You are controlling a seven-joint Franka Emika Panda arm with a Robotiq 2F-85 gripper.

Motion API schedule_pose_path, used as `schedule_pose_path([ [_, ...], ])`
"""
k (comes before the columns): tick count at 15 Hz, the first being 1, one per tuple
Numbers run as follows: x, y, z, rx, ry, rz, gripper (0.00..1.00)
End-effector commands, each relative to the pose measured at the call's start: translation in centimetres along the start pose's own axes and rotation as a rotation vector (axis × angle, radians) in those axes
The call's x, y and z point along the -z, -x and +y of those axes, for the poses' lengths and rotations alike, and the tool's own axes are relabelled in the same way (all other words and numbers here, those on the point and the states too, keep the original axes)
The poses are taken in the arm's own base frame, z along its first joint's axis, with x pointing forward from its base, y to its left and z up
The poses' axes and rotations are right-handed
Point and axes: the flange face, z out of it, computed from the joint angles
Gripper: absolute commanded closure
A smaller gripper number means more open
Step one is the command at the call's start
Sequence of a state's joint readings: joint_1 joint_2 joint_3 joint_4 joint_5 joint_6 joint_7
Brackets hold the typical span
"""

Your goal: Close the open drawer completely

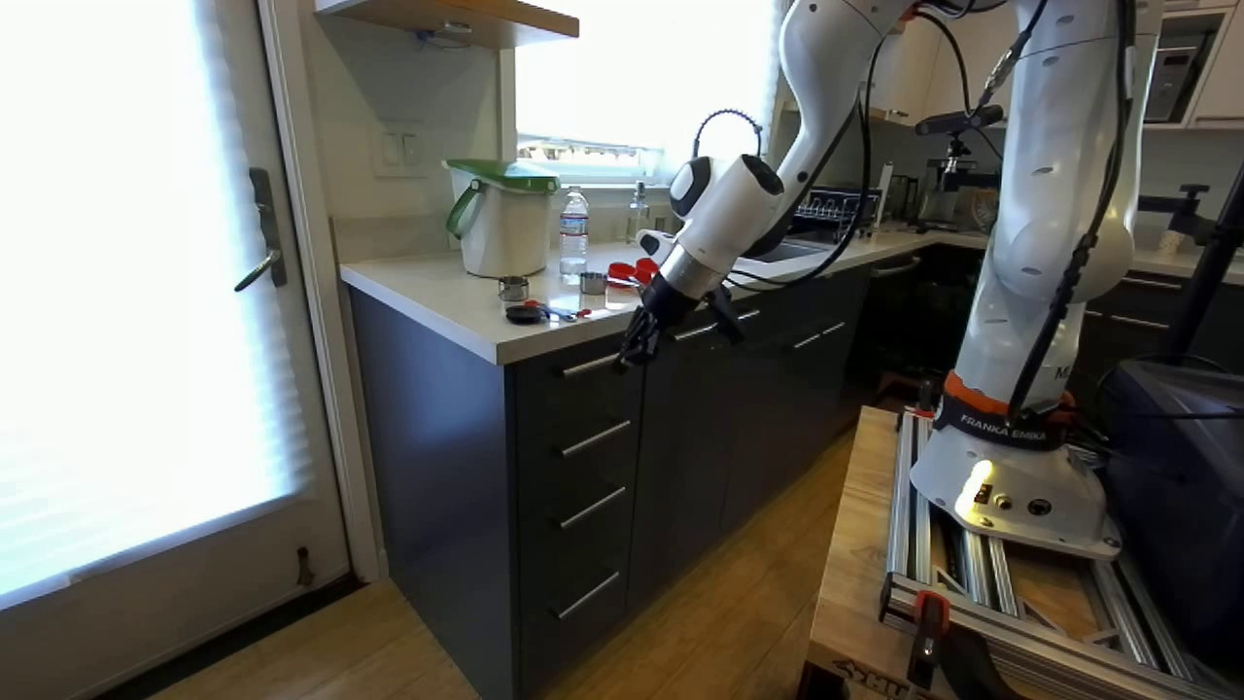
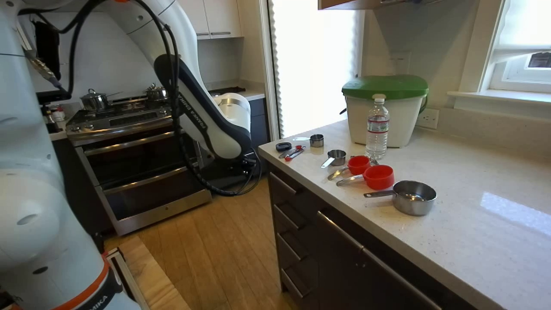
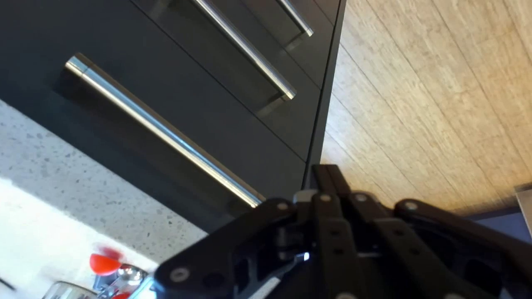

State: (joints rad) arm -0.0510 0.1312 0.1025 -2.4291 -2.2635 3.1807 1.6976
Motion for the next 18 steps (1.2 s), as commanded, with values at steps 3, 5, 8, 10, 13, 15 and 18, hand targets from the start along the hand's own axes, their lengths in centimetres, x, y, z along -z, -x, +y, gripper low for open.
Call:
schedule_pose_path([
  [3, -0.4, 3.3, -0.2, 0.117, 0.008, -0.066, 0.58],
  [5, 0.2, 3.6, -0.3, 0.117, -0.016, -0.071, 0.44],
  [8, 1.5, 4.2, -0.4, 0.06, -0.029, -0.073, 0.2],
  [10, 2.6, 4.5, -0.2, 0.012, -0.033, -0.068, 0.05],
  [13, 4.7, 4.6, 0.0, -0.055, -0.058, -0.046, 0.0],
  [15, 6.2, 4.6, 0.2, -0.095, -0.058, -0.025, 0.0],
  [18, 9.1, 4.3, 0.5, -0.189, -0.019, 0.035, 0.0],
])
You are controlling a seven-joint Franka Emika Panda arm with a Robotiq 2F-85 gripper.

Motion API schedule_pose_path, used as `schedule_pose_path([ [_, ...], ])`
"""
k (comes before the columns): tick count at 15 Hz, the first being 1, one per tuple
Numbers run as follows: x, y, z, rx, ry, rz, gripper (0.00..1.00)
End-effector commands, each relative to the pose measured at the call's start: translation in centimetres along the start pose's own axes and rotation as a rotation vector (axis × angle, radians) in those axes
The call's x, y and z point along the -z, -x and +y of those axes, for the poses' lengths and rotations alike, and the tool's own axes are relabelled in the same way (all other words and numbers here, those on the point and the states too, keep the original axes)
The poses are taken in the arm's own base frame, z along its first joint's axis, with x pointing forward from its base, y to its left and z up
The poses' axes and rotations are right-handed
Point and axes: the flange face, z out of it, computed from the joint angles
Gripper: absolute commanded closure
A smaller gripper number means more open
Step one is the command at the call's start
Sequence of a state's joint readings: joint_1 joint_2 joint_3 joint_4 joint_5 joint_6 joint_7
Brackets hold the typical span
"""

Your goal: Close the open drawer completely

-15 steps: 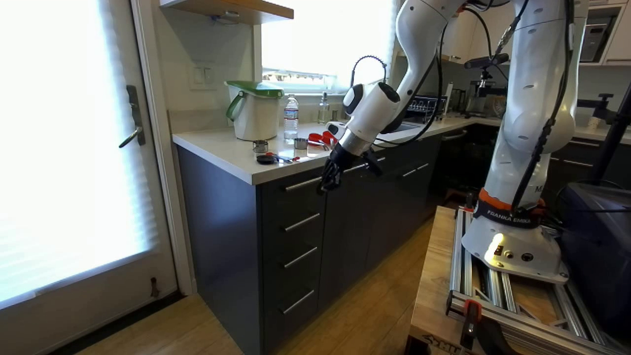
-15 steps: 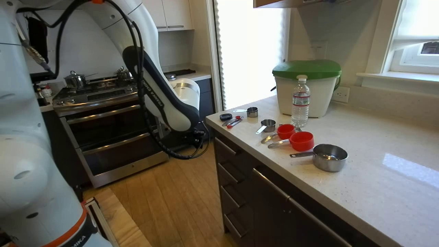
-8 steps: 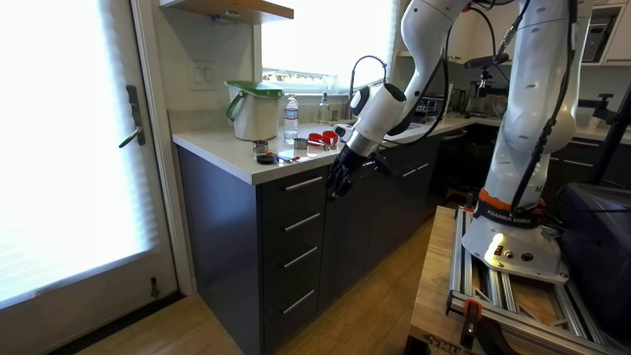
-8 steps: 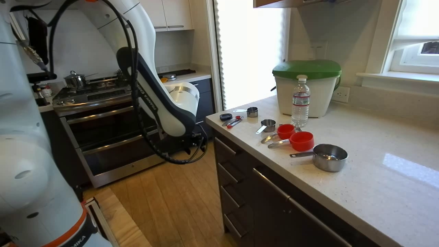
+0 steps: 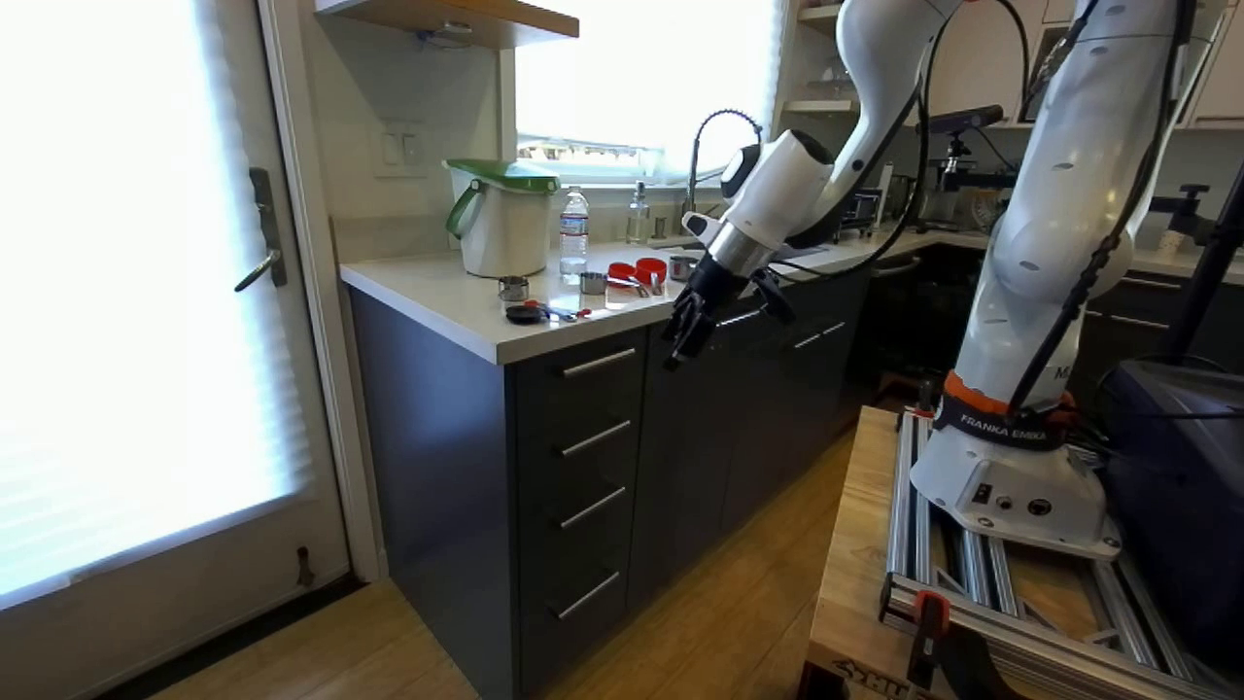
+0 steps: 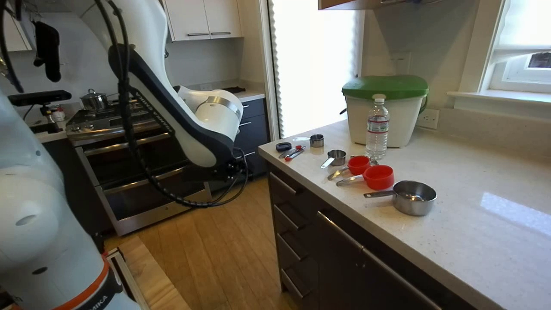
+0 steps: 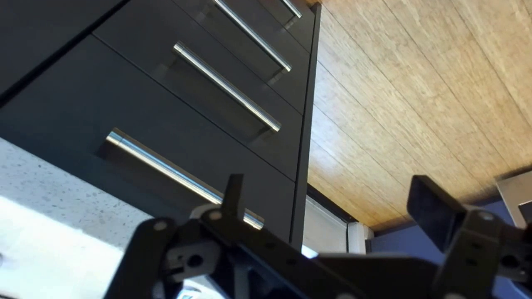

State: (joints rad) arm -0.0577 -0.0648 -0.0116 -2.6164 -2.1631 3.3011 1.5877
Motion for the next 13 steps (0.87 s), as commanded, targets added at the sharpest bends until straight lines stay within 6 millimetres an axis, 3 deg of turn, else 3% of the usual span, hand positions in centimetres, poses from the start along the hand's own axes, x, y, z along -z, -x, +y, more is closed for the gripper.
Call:
schedule_pose_path([
  [1, 4.3, 0.1, -0.2, -0.15, 0.037, 0.083, 0.01],
  [4, 5.9, 0.2, -0.5, -0.243, 0.063, 0.12, 0.0],
  [5, 5.6, -1.2, 0.4, -0.26, 0.072, 0.134, 0.0],
  [8, 7.0, -1.1, 0.8, -0.278, 0.084, 0.165, 0.0],
  [9, 6.1, -1.5, 0.7, -0.257, 0.076, 0.15, 0.0],
  [13, 6.6, -1.6, 1.1, -0.269, 0.09, 0.164, 0.0],
])
